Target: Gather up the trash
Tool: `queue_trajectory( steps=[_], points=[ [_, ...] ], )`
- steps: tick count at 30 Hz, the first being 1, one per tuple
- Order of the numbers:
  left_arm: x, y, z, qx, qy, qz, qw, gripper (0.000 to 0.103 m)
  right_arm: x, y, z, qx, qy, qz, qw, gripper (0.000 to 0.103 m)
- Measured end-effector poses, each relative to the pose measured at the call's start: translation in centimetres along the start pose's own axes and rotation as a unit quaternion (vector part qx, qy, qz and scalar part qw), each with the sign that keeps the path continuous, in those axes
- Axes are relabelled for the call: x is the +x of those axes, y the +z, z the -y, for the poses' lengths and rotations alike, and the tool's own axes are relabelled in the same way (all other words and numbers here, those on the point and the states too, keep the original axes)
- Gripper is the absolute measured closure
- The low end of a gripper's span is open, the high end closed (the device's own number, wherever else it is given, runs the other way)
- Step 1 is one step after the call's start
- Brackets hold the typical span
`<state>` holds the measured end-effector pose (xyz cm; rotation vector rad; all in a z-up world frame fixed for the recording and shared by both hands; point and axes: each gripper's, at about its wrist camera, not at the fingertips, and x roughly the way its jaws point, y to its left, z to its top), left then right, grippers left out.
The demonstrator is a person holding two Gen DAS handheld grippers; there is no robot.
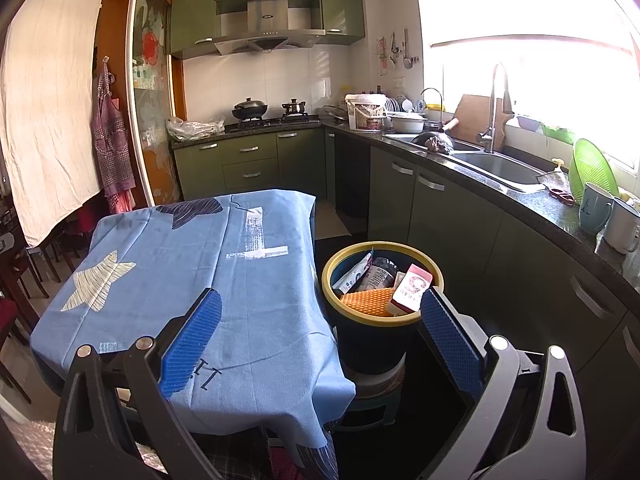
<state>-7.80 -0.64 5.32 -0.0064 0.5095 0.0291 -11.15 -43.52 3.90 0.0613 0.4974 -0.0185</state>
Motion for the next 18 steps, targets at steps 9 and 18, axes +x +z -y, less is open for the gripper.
queue_trajectory(
  steps=[9,18],
  points=[
    [0.35,-0.02,0.91,0.013,-0.013,-0.006,0.9998,0.006,-0.02,-0.05,0.10,0.000,-0.001,0.000,1.000,0.005],
    [0.27,0.13,0.66,0.012,-0.010,-0.005,0.9999,0.006,0.03,-0.12,0.23,0.002,-0.002,0.000,1.000,0.005]
  ],
)
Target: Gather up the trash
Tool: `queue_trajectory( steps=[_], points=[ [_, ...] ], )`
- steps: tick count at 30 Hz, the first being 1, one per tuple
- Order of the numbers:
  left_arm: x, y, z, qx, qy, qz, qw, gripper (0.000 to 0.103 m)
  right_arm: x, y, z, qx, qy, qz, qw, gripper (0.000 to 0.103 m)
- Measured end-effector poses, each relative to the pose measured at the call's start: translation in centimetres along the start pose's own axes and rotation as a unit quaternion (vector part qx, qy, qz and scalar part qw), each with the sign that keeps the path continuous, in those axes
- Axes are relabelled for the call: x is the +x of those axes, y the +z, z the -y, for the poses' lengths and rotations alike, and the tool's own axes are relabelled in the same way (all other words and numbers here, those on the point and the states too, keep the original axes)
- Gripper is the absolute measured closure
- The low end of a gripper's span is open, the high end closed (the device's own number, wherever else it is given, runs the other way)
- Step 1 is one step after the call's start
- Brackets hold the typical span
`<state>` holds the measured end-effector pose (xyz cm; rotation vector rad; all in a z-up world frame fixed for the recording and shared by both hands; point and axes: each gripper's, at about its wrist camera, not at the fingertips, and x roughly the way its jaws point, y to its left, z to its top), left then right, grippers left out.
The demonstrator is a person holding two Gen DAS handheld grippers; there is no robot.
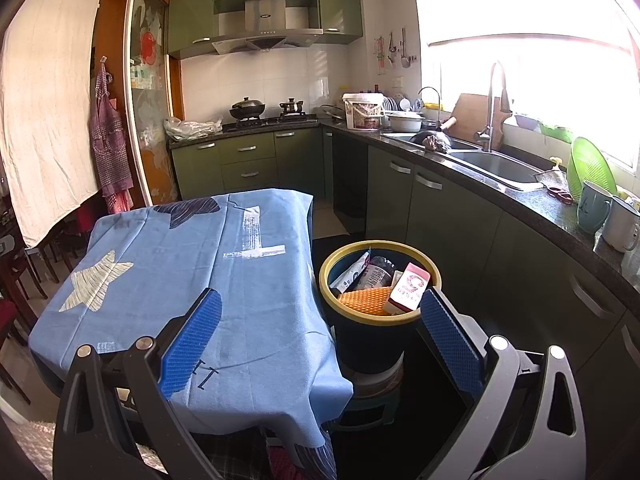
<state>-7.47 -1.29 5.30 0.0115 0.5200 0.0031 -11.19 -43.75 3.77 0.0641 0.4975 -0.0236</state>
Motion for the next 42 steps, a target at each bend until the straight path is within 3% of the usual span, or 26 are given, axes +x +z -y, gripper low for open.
queue_trajectory(
  steps=[42],
  points=[
    [1.7,0.4,2.0,0.020,-0.031,-0.003,0.9993,0.006,1.4,-0.4,0.3,0.003,-0.005,-0.017,1.000,0.005]
  ],
)
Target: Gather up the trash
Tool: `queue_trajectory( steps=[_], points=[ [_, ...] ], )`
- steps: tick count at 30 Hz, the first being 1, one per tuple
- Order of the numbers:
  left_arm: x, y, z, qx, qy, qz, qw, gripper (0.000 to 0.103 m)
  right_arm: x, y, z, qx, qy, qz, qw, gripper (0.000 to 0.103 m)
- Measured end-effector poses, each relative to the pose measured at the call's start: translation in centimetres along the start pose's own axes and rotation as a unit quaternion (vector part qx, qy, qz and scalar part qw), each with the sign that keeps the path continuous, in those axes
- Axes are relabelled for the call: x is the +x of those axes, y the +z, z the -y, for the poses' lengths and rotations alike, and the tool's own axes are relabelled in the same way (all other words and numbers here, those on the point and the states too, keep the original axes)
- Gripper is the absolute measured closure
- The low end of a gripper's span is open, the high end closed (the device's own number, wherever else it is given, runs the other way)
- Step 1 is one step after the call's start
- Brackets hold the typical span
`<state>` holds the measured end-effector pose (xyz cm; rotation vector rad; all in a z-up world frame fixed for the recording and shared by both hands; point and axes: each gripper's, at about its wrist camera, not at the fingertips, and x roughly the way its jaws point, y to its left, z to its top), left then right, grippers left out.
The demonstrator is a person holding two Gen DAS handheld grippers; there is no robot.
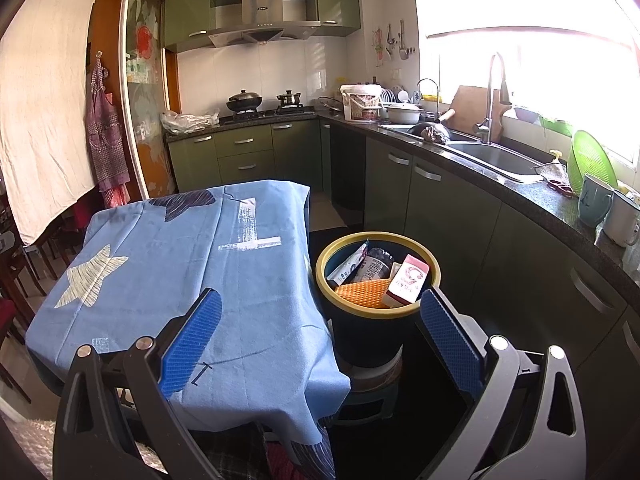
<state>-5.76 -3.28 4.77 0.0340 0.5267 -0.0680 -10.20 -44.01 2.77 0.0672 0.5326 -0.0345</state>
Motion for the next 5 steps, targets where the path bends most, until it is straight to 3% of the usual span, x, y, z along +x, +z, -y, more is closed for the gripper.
queue_trajectory(
  steps=[5],
  points=[
    [3.7,1.3,0.0,0.006,-0.016,-0.020,0.9997,0.006,1.6,0.5,-0.1,-0.005,-0.003,-0.009,1.000,0.005]
  ],
)
